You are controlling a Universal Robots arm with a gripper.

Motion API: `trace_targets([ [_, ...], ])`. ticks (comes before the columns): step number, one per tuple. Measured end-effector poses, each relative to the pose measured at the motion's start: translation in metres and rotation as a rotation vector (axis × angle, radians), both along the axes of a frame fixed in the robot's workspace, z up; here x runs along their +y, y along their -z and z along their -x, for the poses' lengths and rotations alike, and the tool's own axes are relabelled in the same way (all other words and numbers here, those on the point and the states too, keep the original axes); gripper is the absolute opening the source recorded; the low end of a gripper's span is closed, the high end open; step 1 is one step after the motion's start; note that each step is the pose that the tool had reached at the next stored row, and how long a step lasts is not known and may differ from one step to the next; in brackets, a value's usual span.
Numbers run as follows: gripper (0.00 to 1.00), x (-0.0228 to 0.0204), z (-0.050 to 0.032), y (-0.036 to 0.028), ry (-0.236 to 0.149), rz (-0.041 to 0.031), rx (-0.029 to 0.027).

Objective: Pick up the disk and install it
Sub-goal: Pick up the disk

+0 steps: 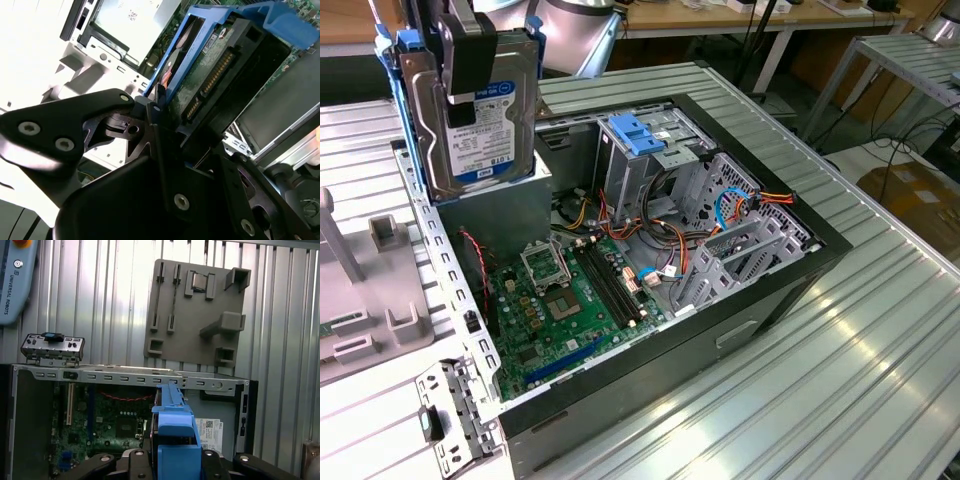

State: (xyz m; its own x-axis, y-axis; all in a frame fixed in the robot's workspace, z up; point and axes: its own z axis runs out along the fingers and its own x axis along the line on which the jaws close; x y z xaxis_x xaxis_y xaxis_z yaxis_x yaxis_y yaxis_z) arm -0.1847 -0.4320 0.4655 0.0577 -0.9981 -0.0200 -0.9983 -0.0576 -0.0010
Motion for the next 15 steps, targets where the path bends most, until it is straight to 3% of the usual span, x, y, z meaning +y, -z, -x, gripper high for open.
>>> trace_targets([
  [15,0.36,-0.0016,-0.0176,0.0000,0.000,0.0000,0.0014],
])
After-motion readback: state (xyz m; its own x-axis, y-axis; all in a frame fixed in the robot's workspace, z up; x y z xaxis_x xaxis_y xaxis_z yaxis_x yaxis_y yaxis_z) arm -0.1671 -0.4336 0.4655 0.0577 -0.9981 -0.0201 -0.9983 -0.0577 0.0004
